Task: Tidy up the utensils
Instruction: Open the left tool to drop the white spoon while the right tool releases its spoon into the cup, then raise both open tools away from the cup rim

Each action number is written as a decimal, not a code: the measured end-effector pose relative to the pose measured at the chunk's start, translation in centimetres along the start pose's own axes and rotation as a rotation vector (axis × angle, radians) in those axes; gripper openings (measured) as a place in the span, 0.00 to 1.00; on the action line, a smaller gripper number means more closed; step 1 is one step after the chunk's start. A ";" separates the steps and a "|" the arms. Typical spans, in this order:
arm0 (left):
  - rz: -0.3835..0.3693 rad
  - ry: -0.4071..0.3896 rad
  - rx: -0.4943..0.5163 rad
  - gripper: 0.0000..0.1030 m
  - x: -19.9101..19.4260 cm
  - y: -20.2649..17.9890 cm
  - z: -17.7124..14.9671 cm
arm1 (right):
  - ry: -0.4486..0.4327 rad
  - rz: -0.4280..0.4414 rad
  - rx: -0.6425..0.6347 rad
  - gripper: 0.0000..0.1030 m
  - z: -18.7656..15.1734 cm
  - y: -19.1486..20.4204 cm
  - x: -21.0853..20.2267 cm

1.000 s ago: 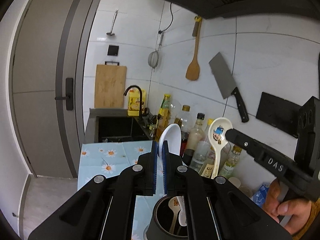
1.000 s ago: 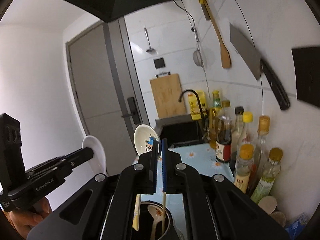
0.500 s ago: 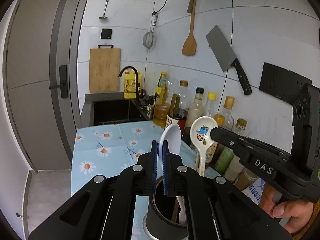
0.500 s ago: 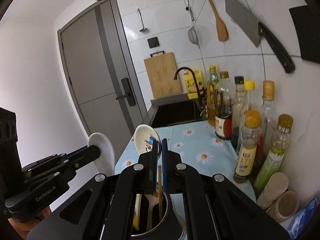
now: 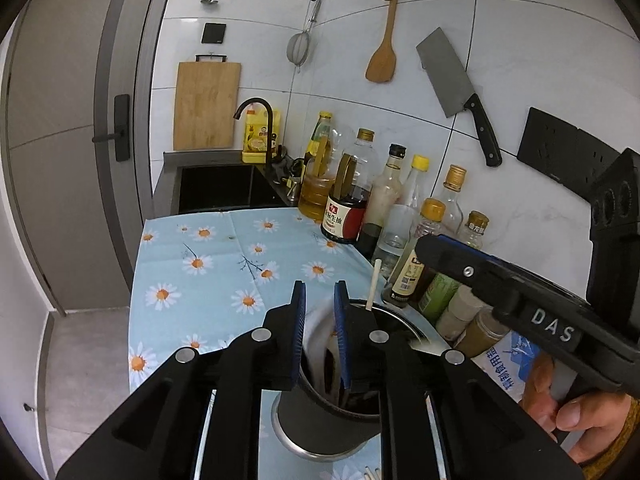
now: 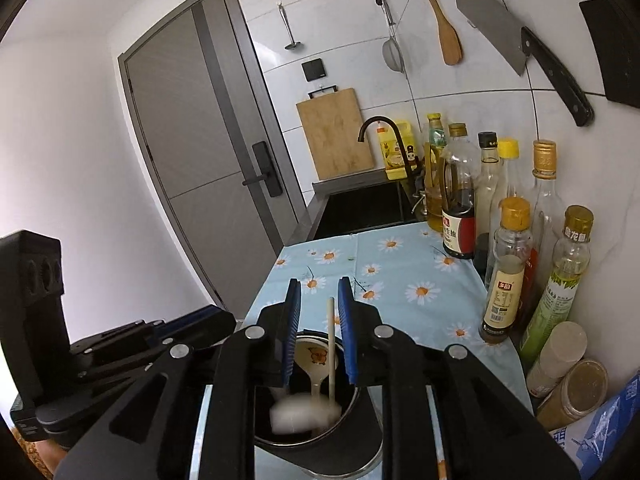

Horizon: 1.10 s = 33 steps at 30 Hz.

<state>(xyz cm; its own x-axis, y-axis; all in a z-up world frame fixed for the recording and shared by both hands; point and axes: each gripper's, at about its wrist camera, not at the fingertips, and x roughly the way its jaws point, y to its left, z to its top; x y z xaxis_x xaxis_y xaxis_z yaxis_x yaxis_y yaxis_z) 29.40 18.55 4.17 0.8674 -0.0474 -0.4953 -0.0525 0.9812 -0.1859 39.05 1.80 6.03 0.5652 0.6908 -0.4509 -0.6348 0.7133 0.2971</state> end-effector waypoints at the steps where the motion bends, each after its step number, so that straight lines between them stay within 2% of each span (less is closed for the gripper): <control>1: 0.001 0.002 0.005 0.14 -0.1 -0.1 0.0 | -0.001 0.000 0.002 0.20 0.1 0.0 -0.2; 10: -0.002 -0.006 -0.008 0.14 -1.3 -0.1 0.3 | 0.002 0.005 0.036 0.20 0.4 -0.7 -1.6; 14: -0.003 -0.019 -0.019 0.14 -2.1 0.0 0.5 | -0.002 0.054 0.077 0.20 0.7 -1.2 -2.5; 19: -0.016 -0.023 -0.033 0.16 -3.7 0.1 0.5 | -0.001 0.070 0.071 0.21 1.5 -0.9 -4.3; 21: -0.025 -0.016 -0.038 0.22 -4.2 0.1 0.6 | 0.005 0.079 0.071 0.26 1.8 -0.7 -5.1; 23: -0.019 -0.010 -0.047 0.22 -4.7 0.2 0.5 | 0.008 0.080 0.073 0.35 1.9 -0.5 -5.7; 28: -0.037 -0.005 -0.057 0.22 -6.1 0.1 0.1 | 0.041 0.083 0.092 0.35 2.0 -0.3 -7.1; 31: -0.052 -0.004 -0.066 0.26 -7.3 0.0 -0.3 | 0.077 0.050 0.100 0.41 1.6 -0.1 -7.8; 33: -0.043 -0.004 -0.068 0.27 -8.2 -0.1 -0.8 | 0.110 0.042 0.114 0.41 1.0 -0.2 -8.1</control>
<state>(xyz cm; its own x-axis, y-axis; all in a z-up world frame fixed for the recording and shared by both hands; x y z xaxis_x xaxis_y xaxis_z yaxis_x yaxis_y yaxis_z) 21.91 18.65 7.54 0.8715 -0.0883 -0.4824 -0.0487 0.9632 -0.2643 35.09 -3.82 10.44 0.4746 0.7074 -0.5238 -0.5890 0.6974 0.4082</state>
